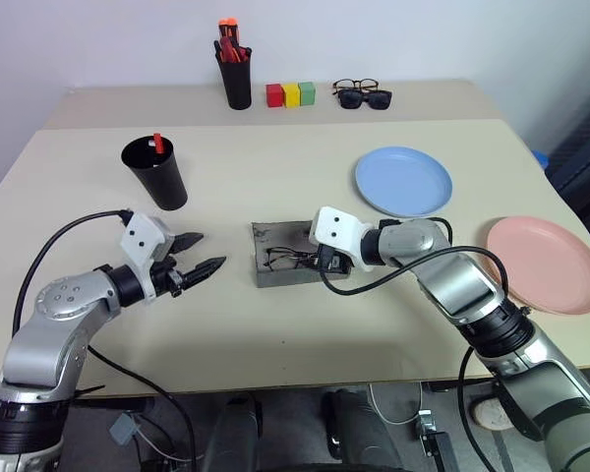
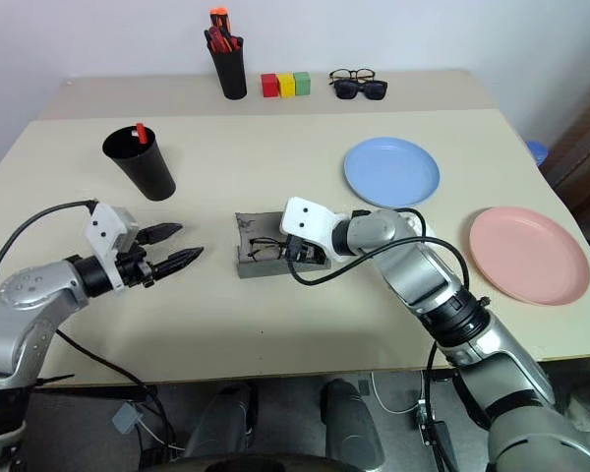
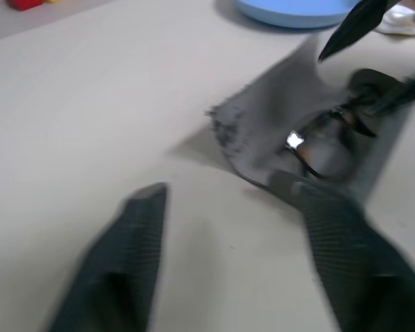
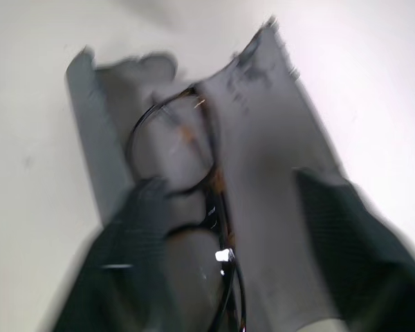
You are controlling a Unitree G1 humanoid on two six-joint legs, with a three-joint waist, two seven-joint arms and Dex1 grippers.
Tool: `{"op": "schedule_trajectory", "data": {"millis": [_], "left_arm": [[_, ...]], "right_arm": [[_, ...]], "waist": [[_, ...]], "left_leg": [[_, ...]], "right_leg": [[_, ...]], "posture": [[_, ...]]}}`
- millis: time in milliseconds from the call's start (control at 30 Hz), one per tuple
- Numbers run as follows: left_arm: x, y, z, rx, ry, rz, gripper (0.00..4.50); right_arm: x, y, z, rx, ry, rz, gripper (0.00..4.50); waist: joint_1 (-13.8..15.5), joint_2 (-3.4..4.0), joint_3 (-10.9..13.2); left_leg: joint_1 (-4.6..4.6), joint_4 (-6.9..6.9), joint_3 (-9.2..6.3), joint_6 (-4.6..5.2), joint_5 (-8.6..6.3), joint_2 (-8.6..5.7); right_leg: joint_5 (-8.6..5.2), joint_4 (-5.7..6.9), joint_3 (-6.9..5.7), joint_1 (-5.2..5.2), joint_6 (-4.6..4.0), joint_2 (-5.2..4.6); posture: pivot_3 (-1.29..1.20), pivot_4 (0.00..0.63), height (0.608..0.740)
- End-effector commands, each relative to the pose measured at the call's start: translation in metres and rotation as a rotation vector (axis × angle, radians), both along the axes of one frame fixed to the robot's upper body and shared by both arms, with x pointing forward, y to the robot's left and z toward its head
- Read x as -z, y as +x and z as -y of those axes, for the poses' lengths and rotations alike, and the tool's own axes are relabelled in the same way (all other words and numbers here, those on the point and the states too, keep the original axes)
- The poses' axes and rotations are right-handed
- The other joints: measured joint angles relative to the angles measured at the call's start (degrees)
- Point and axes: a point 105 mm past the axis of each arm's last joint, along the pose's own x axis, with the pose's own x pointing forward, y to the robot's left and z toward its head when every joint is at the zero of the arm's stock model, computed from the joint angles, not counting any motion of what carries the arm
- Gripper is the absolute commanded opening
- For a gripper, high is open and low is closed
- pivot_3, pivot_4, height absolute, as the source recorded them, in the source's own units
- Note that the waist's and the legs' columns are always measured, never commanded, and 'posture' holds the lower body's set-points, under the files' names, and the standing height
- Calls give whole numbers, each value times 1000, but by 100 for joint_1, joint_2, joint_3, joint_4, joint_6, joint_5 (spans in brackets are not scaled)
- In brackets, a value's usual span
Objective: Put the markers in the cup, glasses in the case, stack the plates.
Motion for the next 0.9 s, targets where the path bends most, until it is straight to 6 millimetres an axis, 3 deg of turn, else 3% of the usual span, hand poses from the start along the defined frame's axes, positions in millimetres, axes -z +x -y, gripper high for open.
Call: {"op": "schedule_trajectory", "data": {"millis": [33, 200, 400, 567, 900], "left_arm": [[-7, 20, 13, -7, -20, 7, 1022], [-17, 72, 51, -13, -23, -21, 1022], [-13, 111, 76, 5, -107, -216, 1022], [-4, 113, 91, 103, -67, -308, 1022], [-4, 86, 99, 311, -38, -311, 1022]], "right_arm": [[-34, -1, 9, 15, 67, 109, 4500], [-41, -24, 39, 26, 112, 132, 4500], [-25, -42, 75, 138, 102, 104, 4500], [-21, -49, 88, 214, 129, 93, 4500], [-19, -48, 95, 278, 145, 110, 4500]], "waist": [[28, 1, 0], [161, -4, -1], [-2, -1, 0], [-92, 0, 0], [-133, 1, 1]], "left_leg": [[0, 0, 0, 0, 0, -1], [-4, 18, -8, 5, -4, -5], [2, 36, -8, 48, -28, -3], [5, 37, -7, 49, -29, -4], [4, 37, -7, 49, -29, -3]], "right_leg": [[0, 0, 0, 1, 0, -1], [3, -17, -12, 26, 7, -3], [2, -5, -9, 27, 9, 6], [1, -1, -3, 27, 9, 9], [1, -2, -2, 28, 10, 7]], "posture": [[0, 150, 740], [0, 150, 740], [0, 150, 740], [0, 150, 740], [0, 150, 740]]}}
